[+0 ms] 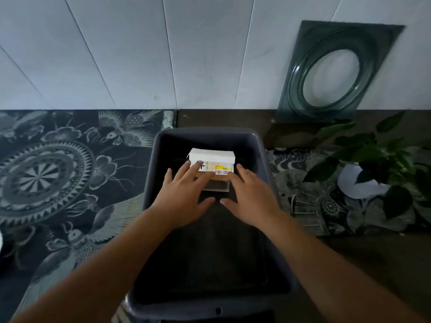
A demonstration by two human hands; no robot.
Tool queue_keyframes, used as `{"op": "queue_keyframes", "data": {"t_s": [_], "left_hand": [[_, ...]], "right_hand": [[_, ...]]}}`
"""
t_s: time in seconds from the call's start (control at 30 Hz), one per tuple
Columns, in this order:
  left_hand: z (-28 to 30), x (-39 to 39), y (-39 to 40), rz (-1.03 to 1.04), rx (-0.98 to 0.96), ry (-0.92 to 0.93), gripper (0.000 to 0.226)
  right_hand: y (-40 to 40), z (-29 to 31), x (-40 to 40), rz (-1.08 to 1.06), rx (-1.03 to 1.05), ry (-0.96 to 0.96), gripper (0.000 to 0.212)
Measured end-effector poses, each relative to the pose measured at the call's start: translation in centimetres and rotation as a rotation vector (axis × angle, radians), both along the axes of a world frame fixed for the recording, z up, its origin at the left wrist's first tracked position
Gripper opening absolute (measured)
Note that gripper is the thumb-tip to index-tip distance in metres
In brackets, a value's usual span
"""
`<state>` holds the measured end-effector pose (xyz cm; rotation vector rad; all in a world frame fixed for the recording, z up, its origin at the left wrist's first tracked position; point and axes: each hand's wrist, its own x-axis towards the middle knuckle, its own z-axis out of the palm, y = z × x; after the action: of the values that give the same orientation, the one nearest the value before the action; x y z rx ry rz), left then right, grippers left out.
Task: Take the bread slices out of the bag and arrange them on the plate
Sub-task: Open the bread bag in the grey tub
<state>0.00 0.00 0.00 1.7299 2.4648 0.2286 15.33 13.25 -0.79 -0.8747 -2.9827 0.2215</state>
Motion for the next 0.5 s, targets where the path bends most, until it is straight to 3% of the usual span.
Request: {"op": "queue_keyframes", "data": {"t_s": [0.13,0.37,0.5], "left_hand": [[-0.2,-4.0,4.8,-0.095,0.134,0.101,0.049],[-3.7,-9.2,10.7,-0.108,-0.125,0.161,0.045],[-4.9,-10.3,12.1,-0.091,-0.071,0.146,0.033]], "right_hand": [[5.5,0.1,-4.2,-0.042,0.007,0.146,0.049],[10.5,-2.4,-9.1,0.221,0.163,0.011,0.023],[11.7,-3.6,-10.0,0.289,0.230,-0.026,0.016]]}}
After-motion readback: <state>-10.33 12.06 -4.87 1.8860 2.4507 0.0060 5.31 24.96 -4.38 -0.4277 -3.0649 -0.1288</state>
